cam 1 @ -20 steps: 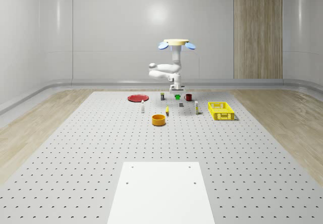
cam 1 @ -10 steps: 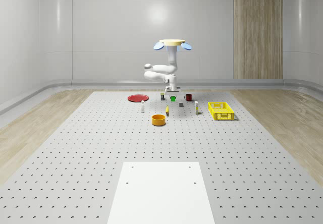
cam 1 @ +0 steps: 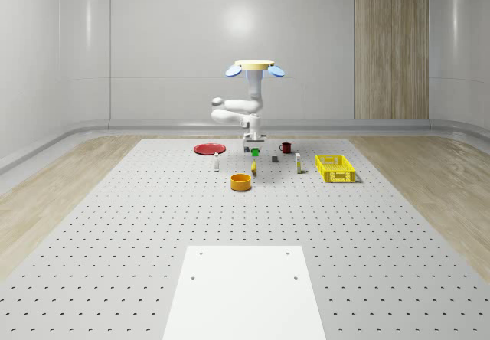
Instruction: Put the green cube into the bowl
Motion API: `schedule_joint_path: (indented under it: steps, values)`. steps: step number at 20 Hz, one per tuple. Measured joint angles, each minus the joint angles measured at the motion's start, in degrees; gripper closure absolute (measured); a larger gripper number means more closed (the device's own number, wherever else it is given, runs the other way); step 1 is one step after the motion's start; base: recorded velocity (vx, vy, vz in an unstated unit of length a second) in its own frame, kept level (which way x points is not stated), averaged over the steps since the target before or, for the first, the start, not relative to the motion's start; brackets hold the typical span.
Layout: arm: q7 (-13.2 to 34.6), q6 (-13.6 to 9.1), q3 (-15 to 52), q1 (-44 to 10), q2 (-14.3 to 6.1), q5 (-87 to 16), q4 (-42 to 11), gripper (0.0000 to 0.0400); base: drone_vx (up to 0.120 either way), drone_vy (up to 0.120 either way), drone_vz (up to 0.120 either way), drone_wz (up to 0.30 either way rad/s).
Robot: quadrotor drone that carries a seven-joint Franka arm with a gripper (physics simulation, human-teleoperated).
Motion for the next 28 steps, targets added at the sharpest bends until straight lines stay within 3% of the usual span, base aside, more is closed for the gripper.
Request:
schedule_joint_path:
  steps: [5,14,23,28]
  values:
    - [0.04,0.16,0.02,-0.05,-0.17,0.07,0.01,0.0149,0.016,-0.12,0.0,0.0]
    - [0.1,0.42,0.05,-0.13,-0.45,0.19,0.02,0.0149,0.12,-0.12,0.0,0.0]
    - [0.15,0.65,0.08,-0.21,-0.7,0.29,0.04,0.0149,0.12,-0.036,0.0,0.0]
    - [0.18,0.76,0.1,-0.24,-0.82,0.34,0.04,0.0149,0.04,0.0,-0.104,0.0]
